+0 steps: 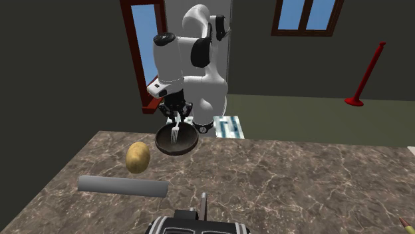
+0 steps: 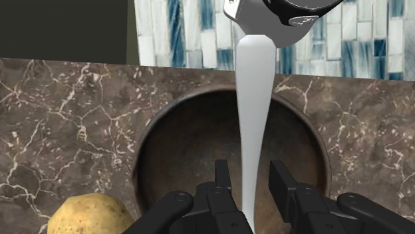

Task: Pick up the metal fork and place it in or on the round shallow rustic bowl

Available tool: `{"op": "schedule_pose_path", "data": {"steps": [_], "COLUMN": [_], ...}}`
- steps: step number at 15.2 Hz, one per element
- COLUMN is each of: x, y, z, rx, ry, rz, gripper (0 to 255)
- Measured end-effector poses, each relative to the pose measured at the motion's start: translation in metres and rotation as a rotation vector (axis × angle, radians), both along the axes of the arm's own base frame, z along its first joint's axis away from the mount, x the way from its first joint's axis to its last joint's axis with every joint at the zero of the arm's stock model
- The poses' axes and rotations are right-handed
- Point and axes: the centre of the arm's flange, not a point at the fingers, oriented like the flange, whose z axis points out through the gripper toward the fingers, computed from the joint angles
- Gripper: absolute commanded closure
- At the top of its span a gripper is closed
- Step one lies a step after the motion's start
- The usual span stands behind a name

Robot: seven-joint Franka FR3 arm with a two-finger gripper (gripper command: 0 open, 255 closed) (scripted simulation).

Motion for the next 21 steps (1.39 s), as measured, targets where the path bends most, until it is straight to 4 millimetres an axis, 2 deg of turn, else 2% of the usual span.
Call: {"op": "schedule_pose_path", "data": {"steps": [4, 9, 10, 16, 21], "x": [-0.001, -0.001, -0.001, -0.001, 0.004], "y": [0.001, 0.001, 0.001, 0.001, 0.001], "z": [-0.017, -0.02, -0.02, -0.02, 0.023], "rx": [0.0, 0.0, 0.0, 0.0, -0.001], "ry": [0.0, 0.0, 0.0, -0.001, -0.001], "rz": [0.0, 0.0, 0.0, 0.0, 0.0], "gripper": [255, 255, 0, 0, 0]}}
